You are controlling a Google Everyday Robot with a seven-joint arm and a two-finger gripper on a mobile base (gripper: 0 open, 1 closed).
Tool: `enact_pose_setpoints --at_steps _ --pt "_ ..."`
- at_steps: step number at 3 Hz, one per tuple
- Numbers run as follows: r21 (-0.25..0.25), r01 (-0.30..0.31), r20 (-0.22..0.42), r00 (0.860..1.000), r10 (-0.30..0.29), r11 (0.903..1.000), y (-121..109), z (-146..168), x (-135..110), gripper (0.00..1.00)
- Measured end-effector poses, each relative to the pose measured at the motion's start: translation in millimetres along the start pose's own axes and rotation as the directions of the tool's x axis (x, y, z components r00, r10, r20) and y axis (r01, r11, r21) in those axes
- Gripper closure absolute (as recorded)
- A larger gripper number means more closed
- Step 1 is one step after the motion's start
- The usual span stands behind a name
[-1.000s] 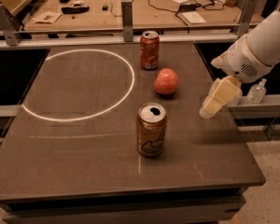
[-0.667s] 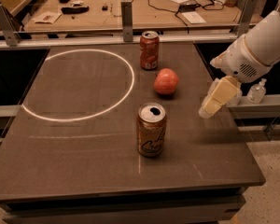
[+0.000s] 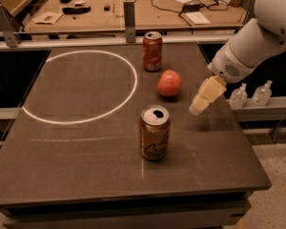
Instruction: Pick apple
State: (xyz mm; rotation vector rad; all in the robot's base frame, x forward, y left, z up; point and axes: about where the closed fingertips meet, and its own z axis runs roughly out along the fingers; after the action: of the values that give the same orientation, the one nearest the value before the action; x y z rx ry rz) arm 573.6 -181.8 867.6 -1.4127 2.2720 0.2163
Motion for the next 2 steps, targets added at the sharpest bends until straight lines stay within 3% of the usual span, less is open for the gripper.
enact_pose_setpoints --at_steps 1,2 --pt "0.004 -0.031 0.003 1.0 0.031 0.9995 -12.8 16.1 -3.2 0.0" --pt "-0.023 -0.022 0.02 1.0 0.022 0.9995 -16.9 27.7 -15.3 0.0"
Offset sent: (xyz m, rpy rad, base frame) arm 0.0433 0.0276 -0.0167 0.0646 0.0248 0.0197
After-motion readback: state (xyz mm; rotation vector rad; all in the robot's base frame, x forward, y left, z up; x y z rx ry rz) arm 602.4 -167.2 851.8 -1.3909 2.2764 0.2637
